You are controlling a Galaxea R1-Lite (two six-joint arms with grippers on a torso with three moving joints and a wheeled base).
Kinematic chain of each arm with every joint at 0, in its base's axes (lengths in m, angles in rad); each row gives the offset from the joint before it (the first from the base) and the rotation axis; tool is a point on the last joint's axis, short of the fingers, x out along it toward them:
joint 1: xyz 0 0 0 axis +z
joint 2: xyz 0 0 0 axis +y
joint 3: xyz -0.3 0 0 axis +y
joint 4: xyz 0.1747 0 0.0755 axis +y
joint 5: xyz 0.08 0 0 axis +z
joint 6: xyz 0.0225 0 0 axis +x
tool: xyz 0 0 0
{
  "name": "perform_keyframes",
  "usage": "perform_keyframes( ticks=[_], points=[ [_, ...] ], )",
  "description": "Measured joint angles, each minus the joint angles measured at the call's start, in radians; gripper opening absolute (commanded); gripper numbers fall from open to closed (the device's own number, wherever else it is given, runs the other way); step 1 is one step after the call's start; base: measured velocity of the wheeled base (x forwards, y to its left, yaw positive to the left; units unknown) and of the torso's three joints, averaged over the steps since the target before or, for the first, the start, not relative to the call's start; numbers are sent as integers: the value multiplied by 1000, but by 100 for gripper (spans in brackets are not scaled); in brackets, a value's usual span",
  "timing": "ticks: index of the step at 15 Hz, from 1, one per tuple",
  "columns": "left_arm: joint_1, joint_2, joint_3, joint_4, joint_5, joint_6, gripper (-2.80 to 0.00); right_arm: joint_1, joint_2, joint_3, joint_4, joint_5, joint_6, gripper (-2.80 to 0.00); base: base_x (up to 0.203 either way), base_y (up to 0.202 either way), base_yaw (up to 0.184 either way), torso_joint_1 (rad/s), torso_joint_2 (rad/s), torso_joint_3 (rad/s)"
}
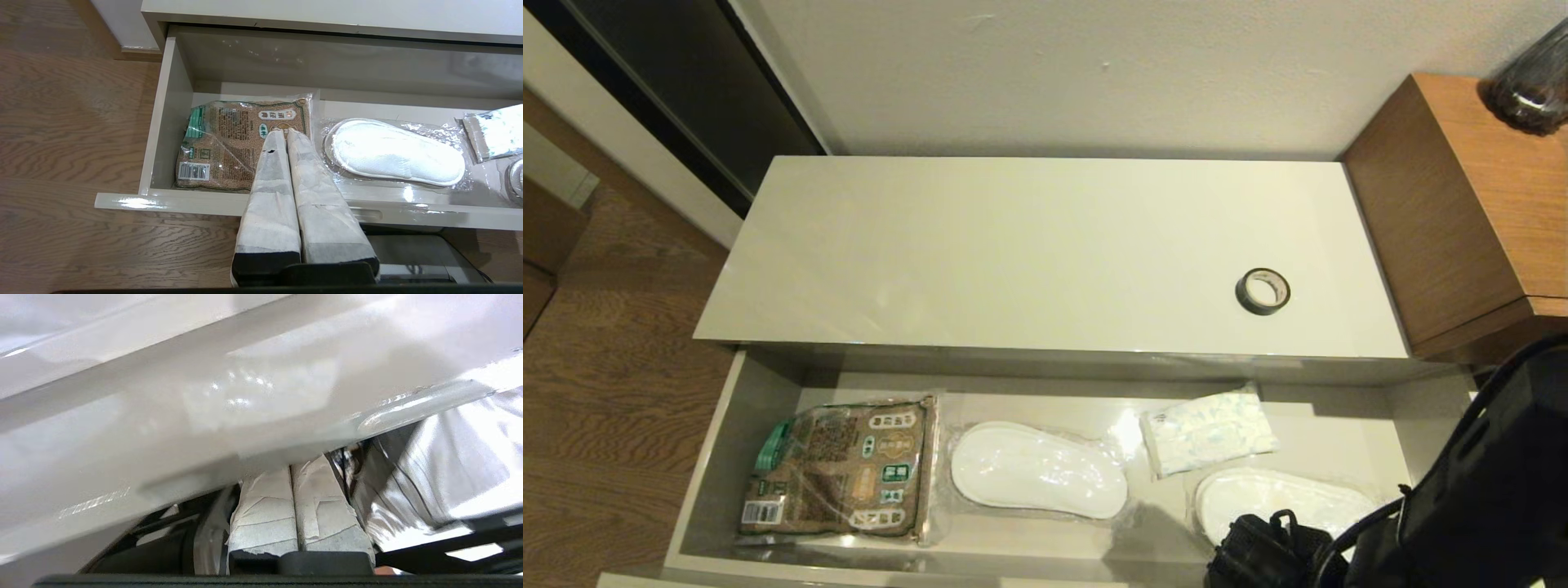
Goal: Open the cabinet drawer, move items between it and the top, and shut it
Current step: Close the drawer
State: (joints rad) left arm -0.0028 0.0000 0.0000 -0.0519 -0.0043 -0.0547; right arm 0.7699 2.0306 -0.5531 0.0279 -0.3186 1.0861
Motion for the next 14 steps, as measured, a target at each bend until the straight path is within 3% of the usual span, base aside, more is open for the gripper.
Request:
perform_keyframes(
  ticks=[3, 10, 14],
  points=[
    [-1, 0, 0, 0, 0, 0, -280, -96, 20, -76, 4, -34, -74, -280, 0, 0, 0, 0, 0, 0],
    [0, 0, 0, 0, 0, 0, -280, -246, 74, -348, -12, -110, -151, -280, 0, 0, 0, 0, 0, 0],
    [-1, 0, 0, 1, 0, 0, -280, -281, 53, -436, 50, -148, -167, -280, 0, 0, 0, 0, 0, 0]
  ],
)
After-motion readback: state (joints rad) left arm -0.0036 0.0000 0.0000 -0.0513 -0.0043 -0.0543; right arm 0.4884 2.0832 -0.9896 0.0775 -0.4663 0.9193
